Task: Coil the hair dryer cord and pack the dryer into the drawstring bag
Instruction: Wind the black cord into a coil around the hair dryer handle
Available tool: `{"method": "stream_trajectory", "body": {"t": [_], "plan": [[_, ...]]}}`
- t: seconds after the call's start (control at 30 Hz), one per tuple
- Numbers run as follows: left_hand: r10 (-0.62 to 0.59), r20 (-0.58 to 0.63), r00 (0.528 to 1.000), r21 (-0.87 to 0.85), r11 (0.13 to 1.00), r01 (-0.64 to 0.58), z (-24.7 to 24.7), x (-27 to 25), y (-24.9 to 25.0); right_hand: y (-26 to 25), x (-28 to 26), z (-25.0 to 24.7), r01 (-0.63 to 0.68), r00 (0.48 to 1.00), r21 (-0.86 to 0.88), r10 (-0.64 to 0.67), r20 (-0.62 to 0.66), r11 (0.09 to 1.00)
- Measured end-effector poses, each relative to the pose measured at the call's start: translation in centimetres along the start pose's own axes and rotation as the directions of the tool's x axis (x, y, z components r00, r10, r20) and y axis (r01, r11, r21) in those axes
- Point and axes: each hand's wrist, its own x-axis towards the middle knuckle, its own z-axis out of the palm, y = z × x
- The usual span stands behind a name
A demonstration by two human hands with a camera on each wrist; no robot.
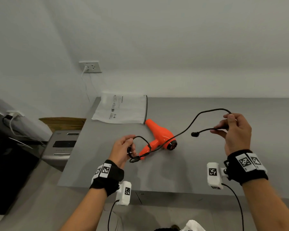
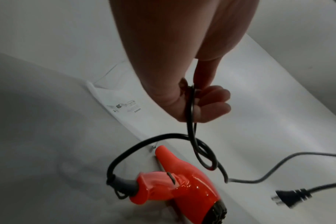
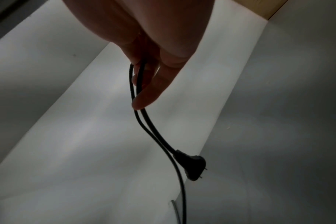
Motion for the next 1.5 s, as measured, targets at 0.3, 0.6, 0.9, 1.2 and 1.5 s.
{"method": "stream_trajectory", "body": {"t": [0.3,0.6,0.9,1.2,1.5], "plan": [[0.110,0.233,0.966,-0.084,0.992,-0.093,2.8,-2.9,3.3,-3.7,-4.4,5.0,0.007,0.946,0.191,-0.068,0.316,0.982],[0.056,0.388,0.920,0.313,0.931,-0.189,5.6,-2.6,1.3,2.2,-8.1,9.1,-0.236,0.883,0.100,0.171,0.436,0.967],[0.405,0.436,0.804,0.804,0.227,-0.550,4.2,-2.0,3.3,4.1,-6.0,7.6,0.343,0.904,-0.476,-0.146,0.403,0.809],[0.563,0.408,0.719,0.432,0.575,-0.695,8.3,-5.1,5.7,1.5,-7.3,11.3,0.343,0.616,-0.489,0.201,0.761,0.802],[0.239,0.436,0.868,0.493,0.743,-0.452,7.7,-3.2,-2.2,-1.9,-2.9,11.3,-0.225,0.779,0.005,0.177,0.602,0.974]]}}
